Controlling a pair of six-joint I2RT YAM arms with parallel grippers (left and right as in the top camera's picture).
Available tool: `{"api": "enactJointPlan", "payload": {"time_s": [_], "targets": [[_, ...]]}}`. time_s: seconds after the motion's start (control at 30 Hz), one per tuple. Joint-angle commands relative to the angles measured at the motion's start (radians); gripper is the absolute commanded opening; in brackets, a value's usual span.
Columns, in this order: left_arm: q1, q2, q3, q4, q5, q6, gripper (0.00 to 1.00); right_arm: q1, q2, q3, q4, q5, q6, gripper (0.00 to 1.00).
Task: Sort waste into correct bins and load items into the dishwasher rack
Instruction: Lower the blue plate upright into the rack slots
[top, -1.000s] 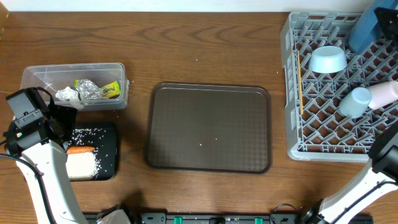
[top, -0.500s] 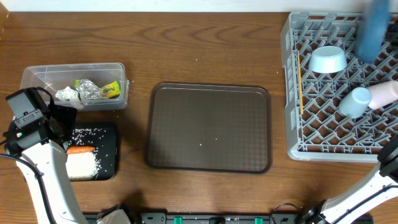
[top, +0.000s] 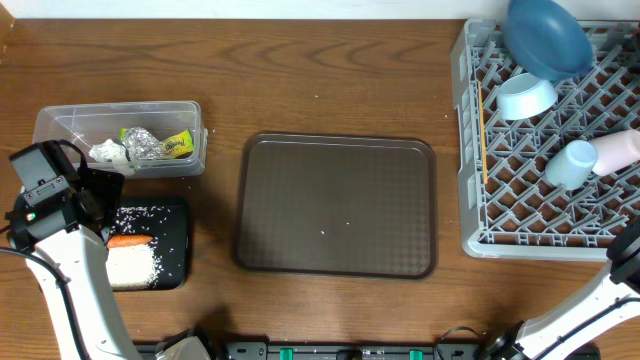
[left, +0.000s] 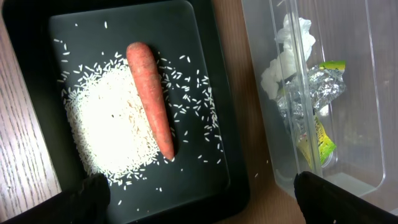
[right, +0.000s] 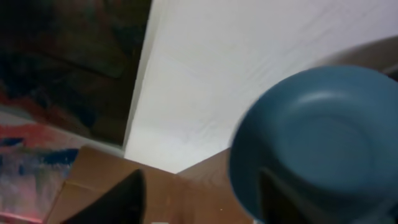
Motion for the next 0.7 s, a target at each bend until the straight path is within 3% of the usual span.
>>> {"api": "enactJointPlan", "payload": {"time_s": [0.0,0.3,0.47,0.57,0.67], "targets": [[0.006,0.001,0.019,-0.003,-0.002,0.006,0.98,0.031,-0.002,0.001,0.03,-0.048,-0.048,0.75],[0.006,0.001,0.019,-0.003,-0.002,0.006,0.98,0.151,-0.002,0.01,0.053,0.02,-0.059,0.99],[0.006,0.001,0.019,-0.003,-0.002,0.006,0.98,0.217,-0.004,0.013,0.027,0.089,-0.112,0.99],[0.006,0.001,0.019,-0.003,-0.002,0.006,0.98,0.253,-0.028,0.013,-0.138,0.186,-0.241,0.99],[0.006,0.001,0.019,-0.003,-0.002,0.006,0.98,0.295,-0.083,0.027,-0.463,0.404,-0.5,0.99]]}}
